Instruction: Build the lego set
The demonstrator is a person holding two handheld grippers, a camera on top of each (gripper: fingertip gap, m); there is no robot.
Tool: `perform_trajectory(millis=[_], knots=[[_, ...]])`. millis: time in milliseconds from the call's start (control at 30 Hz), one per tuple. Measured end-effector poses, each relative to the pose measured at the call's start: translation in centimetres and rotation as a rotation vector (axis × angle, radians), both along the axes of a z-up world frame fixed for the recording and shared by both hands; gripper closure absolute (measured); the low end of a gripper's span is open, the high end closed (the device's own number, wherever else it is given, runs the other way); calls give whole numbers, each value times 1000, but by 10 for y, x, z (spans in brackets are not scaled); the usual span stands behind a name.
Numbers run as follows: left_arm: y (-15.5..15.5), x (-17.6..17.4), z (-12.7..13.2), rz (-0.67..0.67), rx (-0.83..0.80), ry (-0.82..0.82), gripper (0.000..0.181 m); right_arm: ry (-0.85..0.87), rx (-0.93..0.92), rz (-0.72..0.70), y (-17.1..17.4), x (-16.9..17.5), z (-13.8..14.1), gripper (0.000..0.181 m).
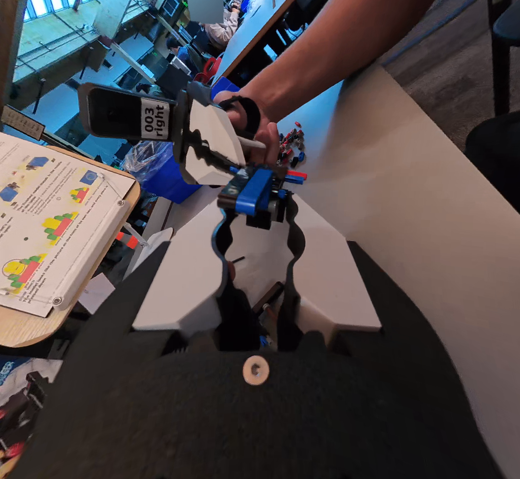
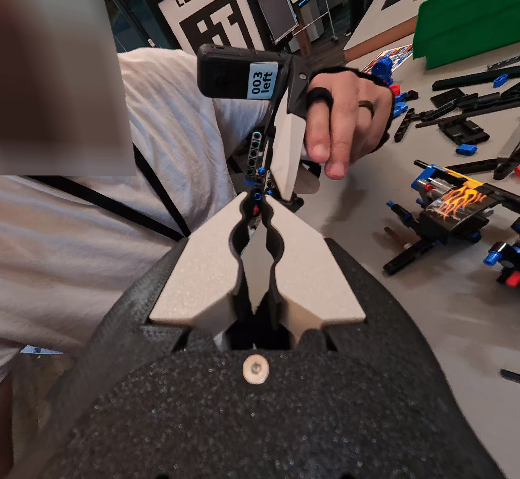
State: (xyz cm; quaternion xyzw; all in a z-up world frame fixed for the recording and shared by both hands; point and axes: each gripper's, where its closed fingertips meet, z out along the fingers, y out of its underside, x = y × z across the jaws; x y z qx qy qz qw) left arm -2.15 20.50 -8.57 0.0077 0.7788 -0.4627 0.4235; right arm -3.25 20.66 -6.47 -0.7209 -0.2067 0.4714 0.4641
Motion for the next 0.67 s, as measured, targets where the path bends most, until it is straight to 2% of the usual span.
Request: perform_trajectory(millis=[100, 200, 233, 300, 433, 533, 667], knots=[[9, 5, -1, 58, -36, -2, 148, 16, 14, -50, 10, 5, -1, 178], [20, 18, -5, 144, -83, 55, 148, -73, 51, -201, 24, 21, -5, 175], [22, 21, -6, 159, -109, 82, 148, -118, 75, -256, 27, 26, -4, 166], [29, 29, -7, 193, -158, 130, 148, -270, 149, -379, 31, 38, -2, 151], [39, 39, -8, 242, -204, 156, 148, -682, 359, -547, 24, 43, 6, 153], [40, 42, -11, 270, -172, 130, 147, -924, 367, -564, 29, 39, -11, 147], [37, 42, -15, 277, -152, 118, 149, -1060, 347, -561, 33, 40, -25, 147]])
